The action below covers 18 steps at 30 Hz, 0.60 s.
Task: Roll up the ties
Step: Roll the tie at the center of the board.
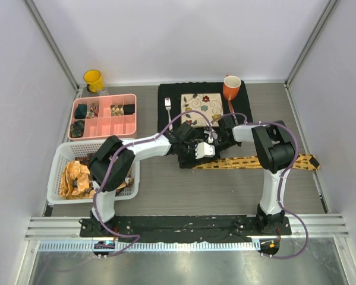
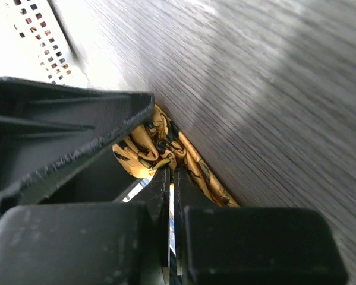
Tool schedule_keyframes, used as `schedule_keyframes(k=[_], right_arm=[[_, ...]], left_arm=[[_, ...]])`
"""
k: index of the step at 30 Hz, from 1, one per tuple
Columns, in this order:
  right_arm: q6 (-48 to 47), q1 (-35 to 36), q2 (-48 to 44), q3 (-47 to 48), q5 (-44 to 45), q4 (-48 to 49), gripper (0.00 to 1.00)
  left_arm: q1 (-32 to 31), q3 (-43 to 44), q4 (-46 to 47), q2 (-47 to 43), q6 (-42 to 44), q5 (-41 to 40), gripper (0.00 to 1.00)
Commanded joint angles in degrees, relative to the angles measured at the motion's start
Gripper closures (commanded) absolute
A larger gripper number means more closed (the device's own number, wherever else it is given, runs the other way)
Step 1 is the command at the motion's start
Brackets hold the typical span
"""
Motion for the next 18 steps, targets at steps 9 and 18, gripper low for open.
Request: schedule_keyframes(k=[9, 18], right_arm=[[-9.03, -0.91, 0.95, 0.23, 14.73, -5.65, 0.99], [-10.96, -0.91, 2.18, 2.16, 20.01, -8.55, 0.99]], left_arm=[[6.61, -12.75, 13.92, -8.90, -5.70, 14.65, 0.23], [7.67, -17.33, 23.17, -8.47, -5.53, 18.44, 0.25]])
